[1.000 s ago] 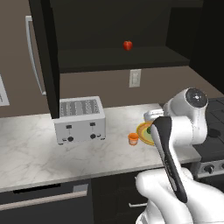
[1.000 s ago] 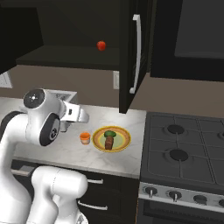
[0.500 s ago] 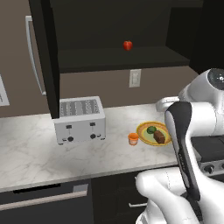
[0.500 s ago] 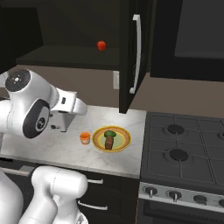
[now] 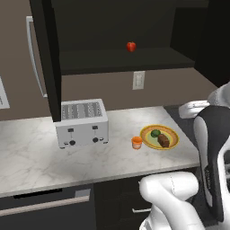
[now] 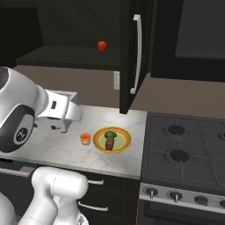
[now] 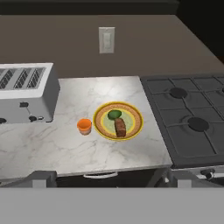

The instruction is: Pick the avocado and bread from the counter and place them on the plate. Then pick the jam from the cabinet and place it next to the plate. Lastly close the cabinet door.

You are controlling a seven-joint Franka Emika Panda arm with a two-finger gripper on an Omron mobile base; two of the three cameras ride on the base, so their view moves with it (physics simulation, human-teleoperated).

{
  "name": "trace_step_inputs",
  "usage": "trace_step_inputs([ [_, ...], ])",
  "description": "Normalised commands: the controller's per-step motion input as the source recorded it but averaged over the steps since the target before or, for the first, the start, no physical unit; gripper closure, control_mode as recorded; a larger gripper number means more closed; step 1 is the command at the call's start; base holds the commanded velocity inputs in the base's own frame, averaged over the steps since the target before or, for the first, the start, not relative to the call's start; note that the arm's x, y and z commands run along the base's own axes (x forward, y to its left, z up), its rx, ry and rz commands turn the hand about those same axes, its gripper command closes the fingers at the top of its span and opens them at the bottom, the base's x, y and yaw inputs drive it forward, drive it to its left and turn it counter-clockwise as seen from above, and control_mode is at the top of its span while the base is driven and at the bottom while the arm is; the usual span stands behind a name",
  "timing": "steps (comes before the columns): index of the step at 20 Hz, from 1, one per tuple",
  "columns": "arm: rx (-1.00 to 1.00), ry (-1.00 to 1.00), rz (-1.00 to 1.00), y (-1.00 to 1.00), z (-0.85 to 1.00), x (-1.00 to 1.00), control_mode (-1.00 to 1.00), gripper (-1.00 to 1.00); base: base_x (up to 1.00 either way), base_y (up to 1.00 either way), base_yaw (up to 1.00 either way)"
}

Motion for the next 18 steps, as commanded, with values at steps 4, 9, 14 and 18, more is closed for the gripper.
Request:
trace_step_inputs([
  [4,0.0,-0.01,0.0,-0.29,0.27,-0.59,-1.0,-1.0,0.0,0.0,0.0],
  [9,0.0,-0.02,-0.01,-0.36,0.21,-0.47,-1.0,-1.0,0.0,0.0,0.0],
  [14,0.0,-0.06,0.0,-0.41,0.22,-0.27,-1.0,-1.0,0.0,0.0,0.0],
  [18,0.0,-0.11,0.0,-0.54,0.26,-0.12,-1.0,-1.0,0.0,0.0,0.0],
])
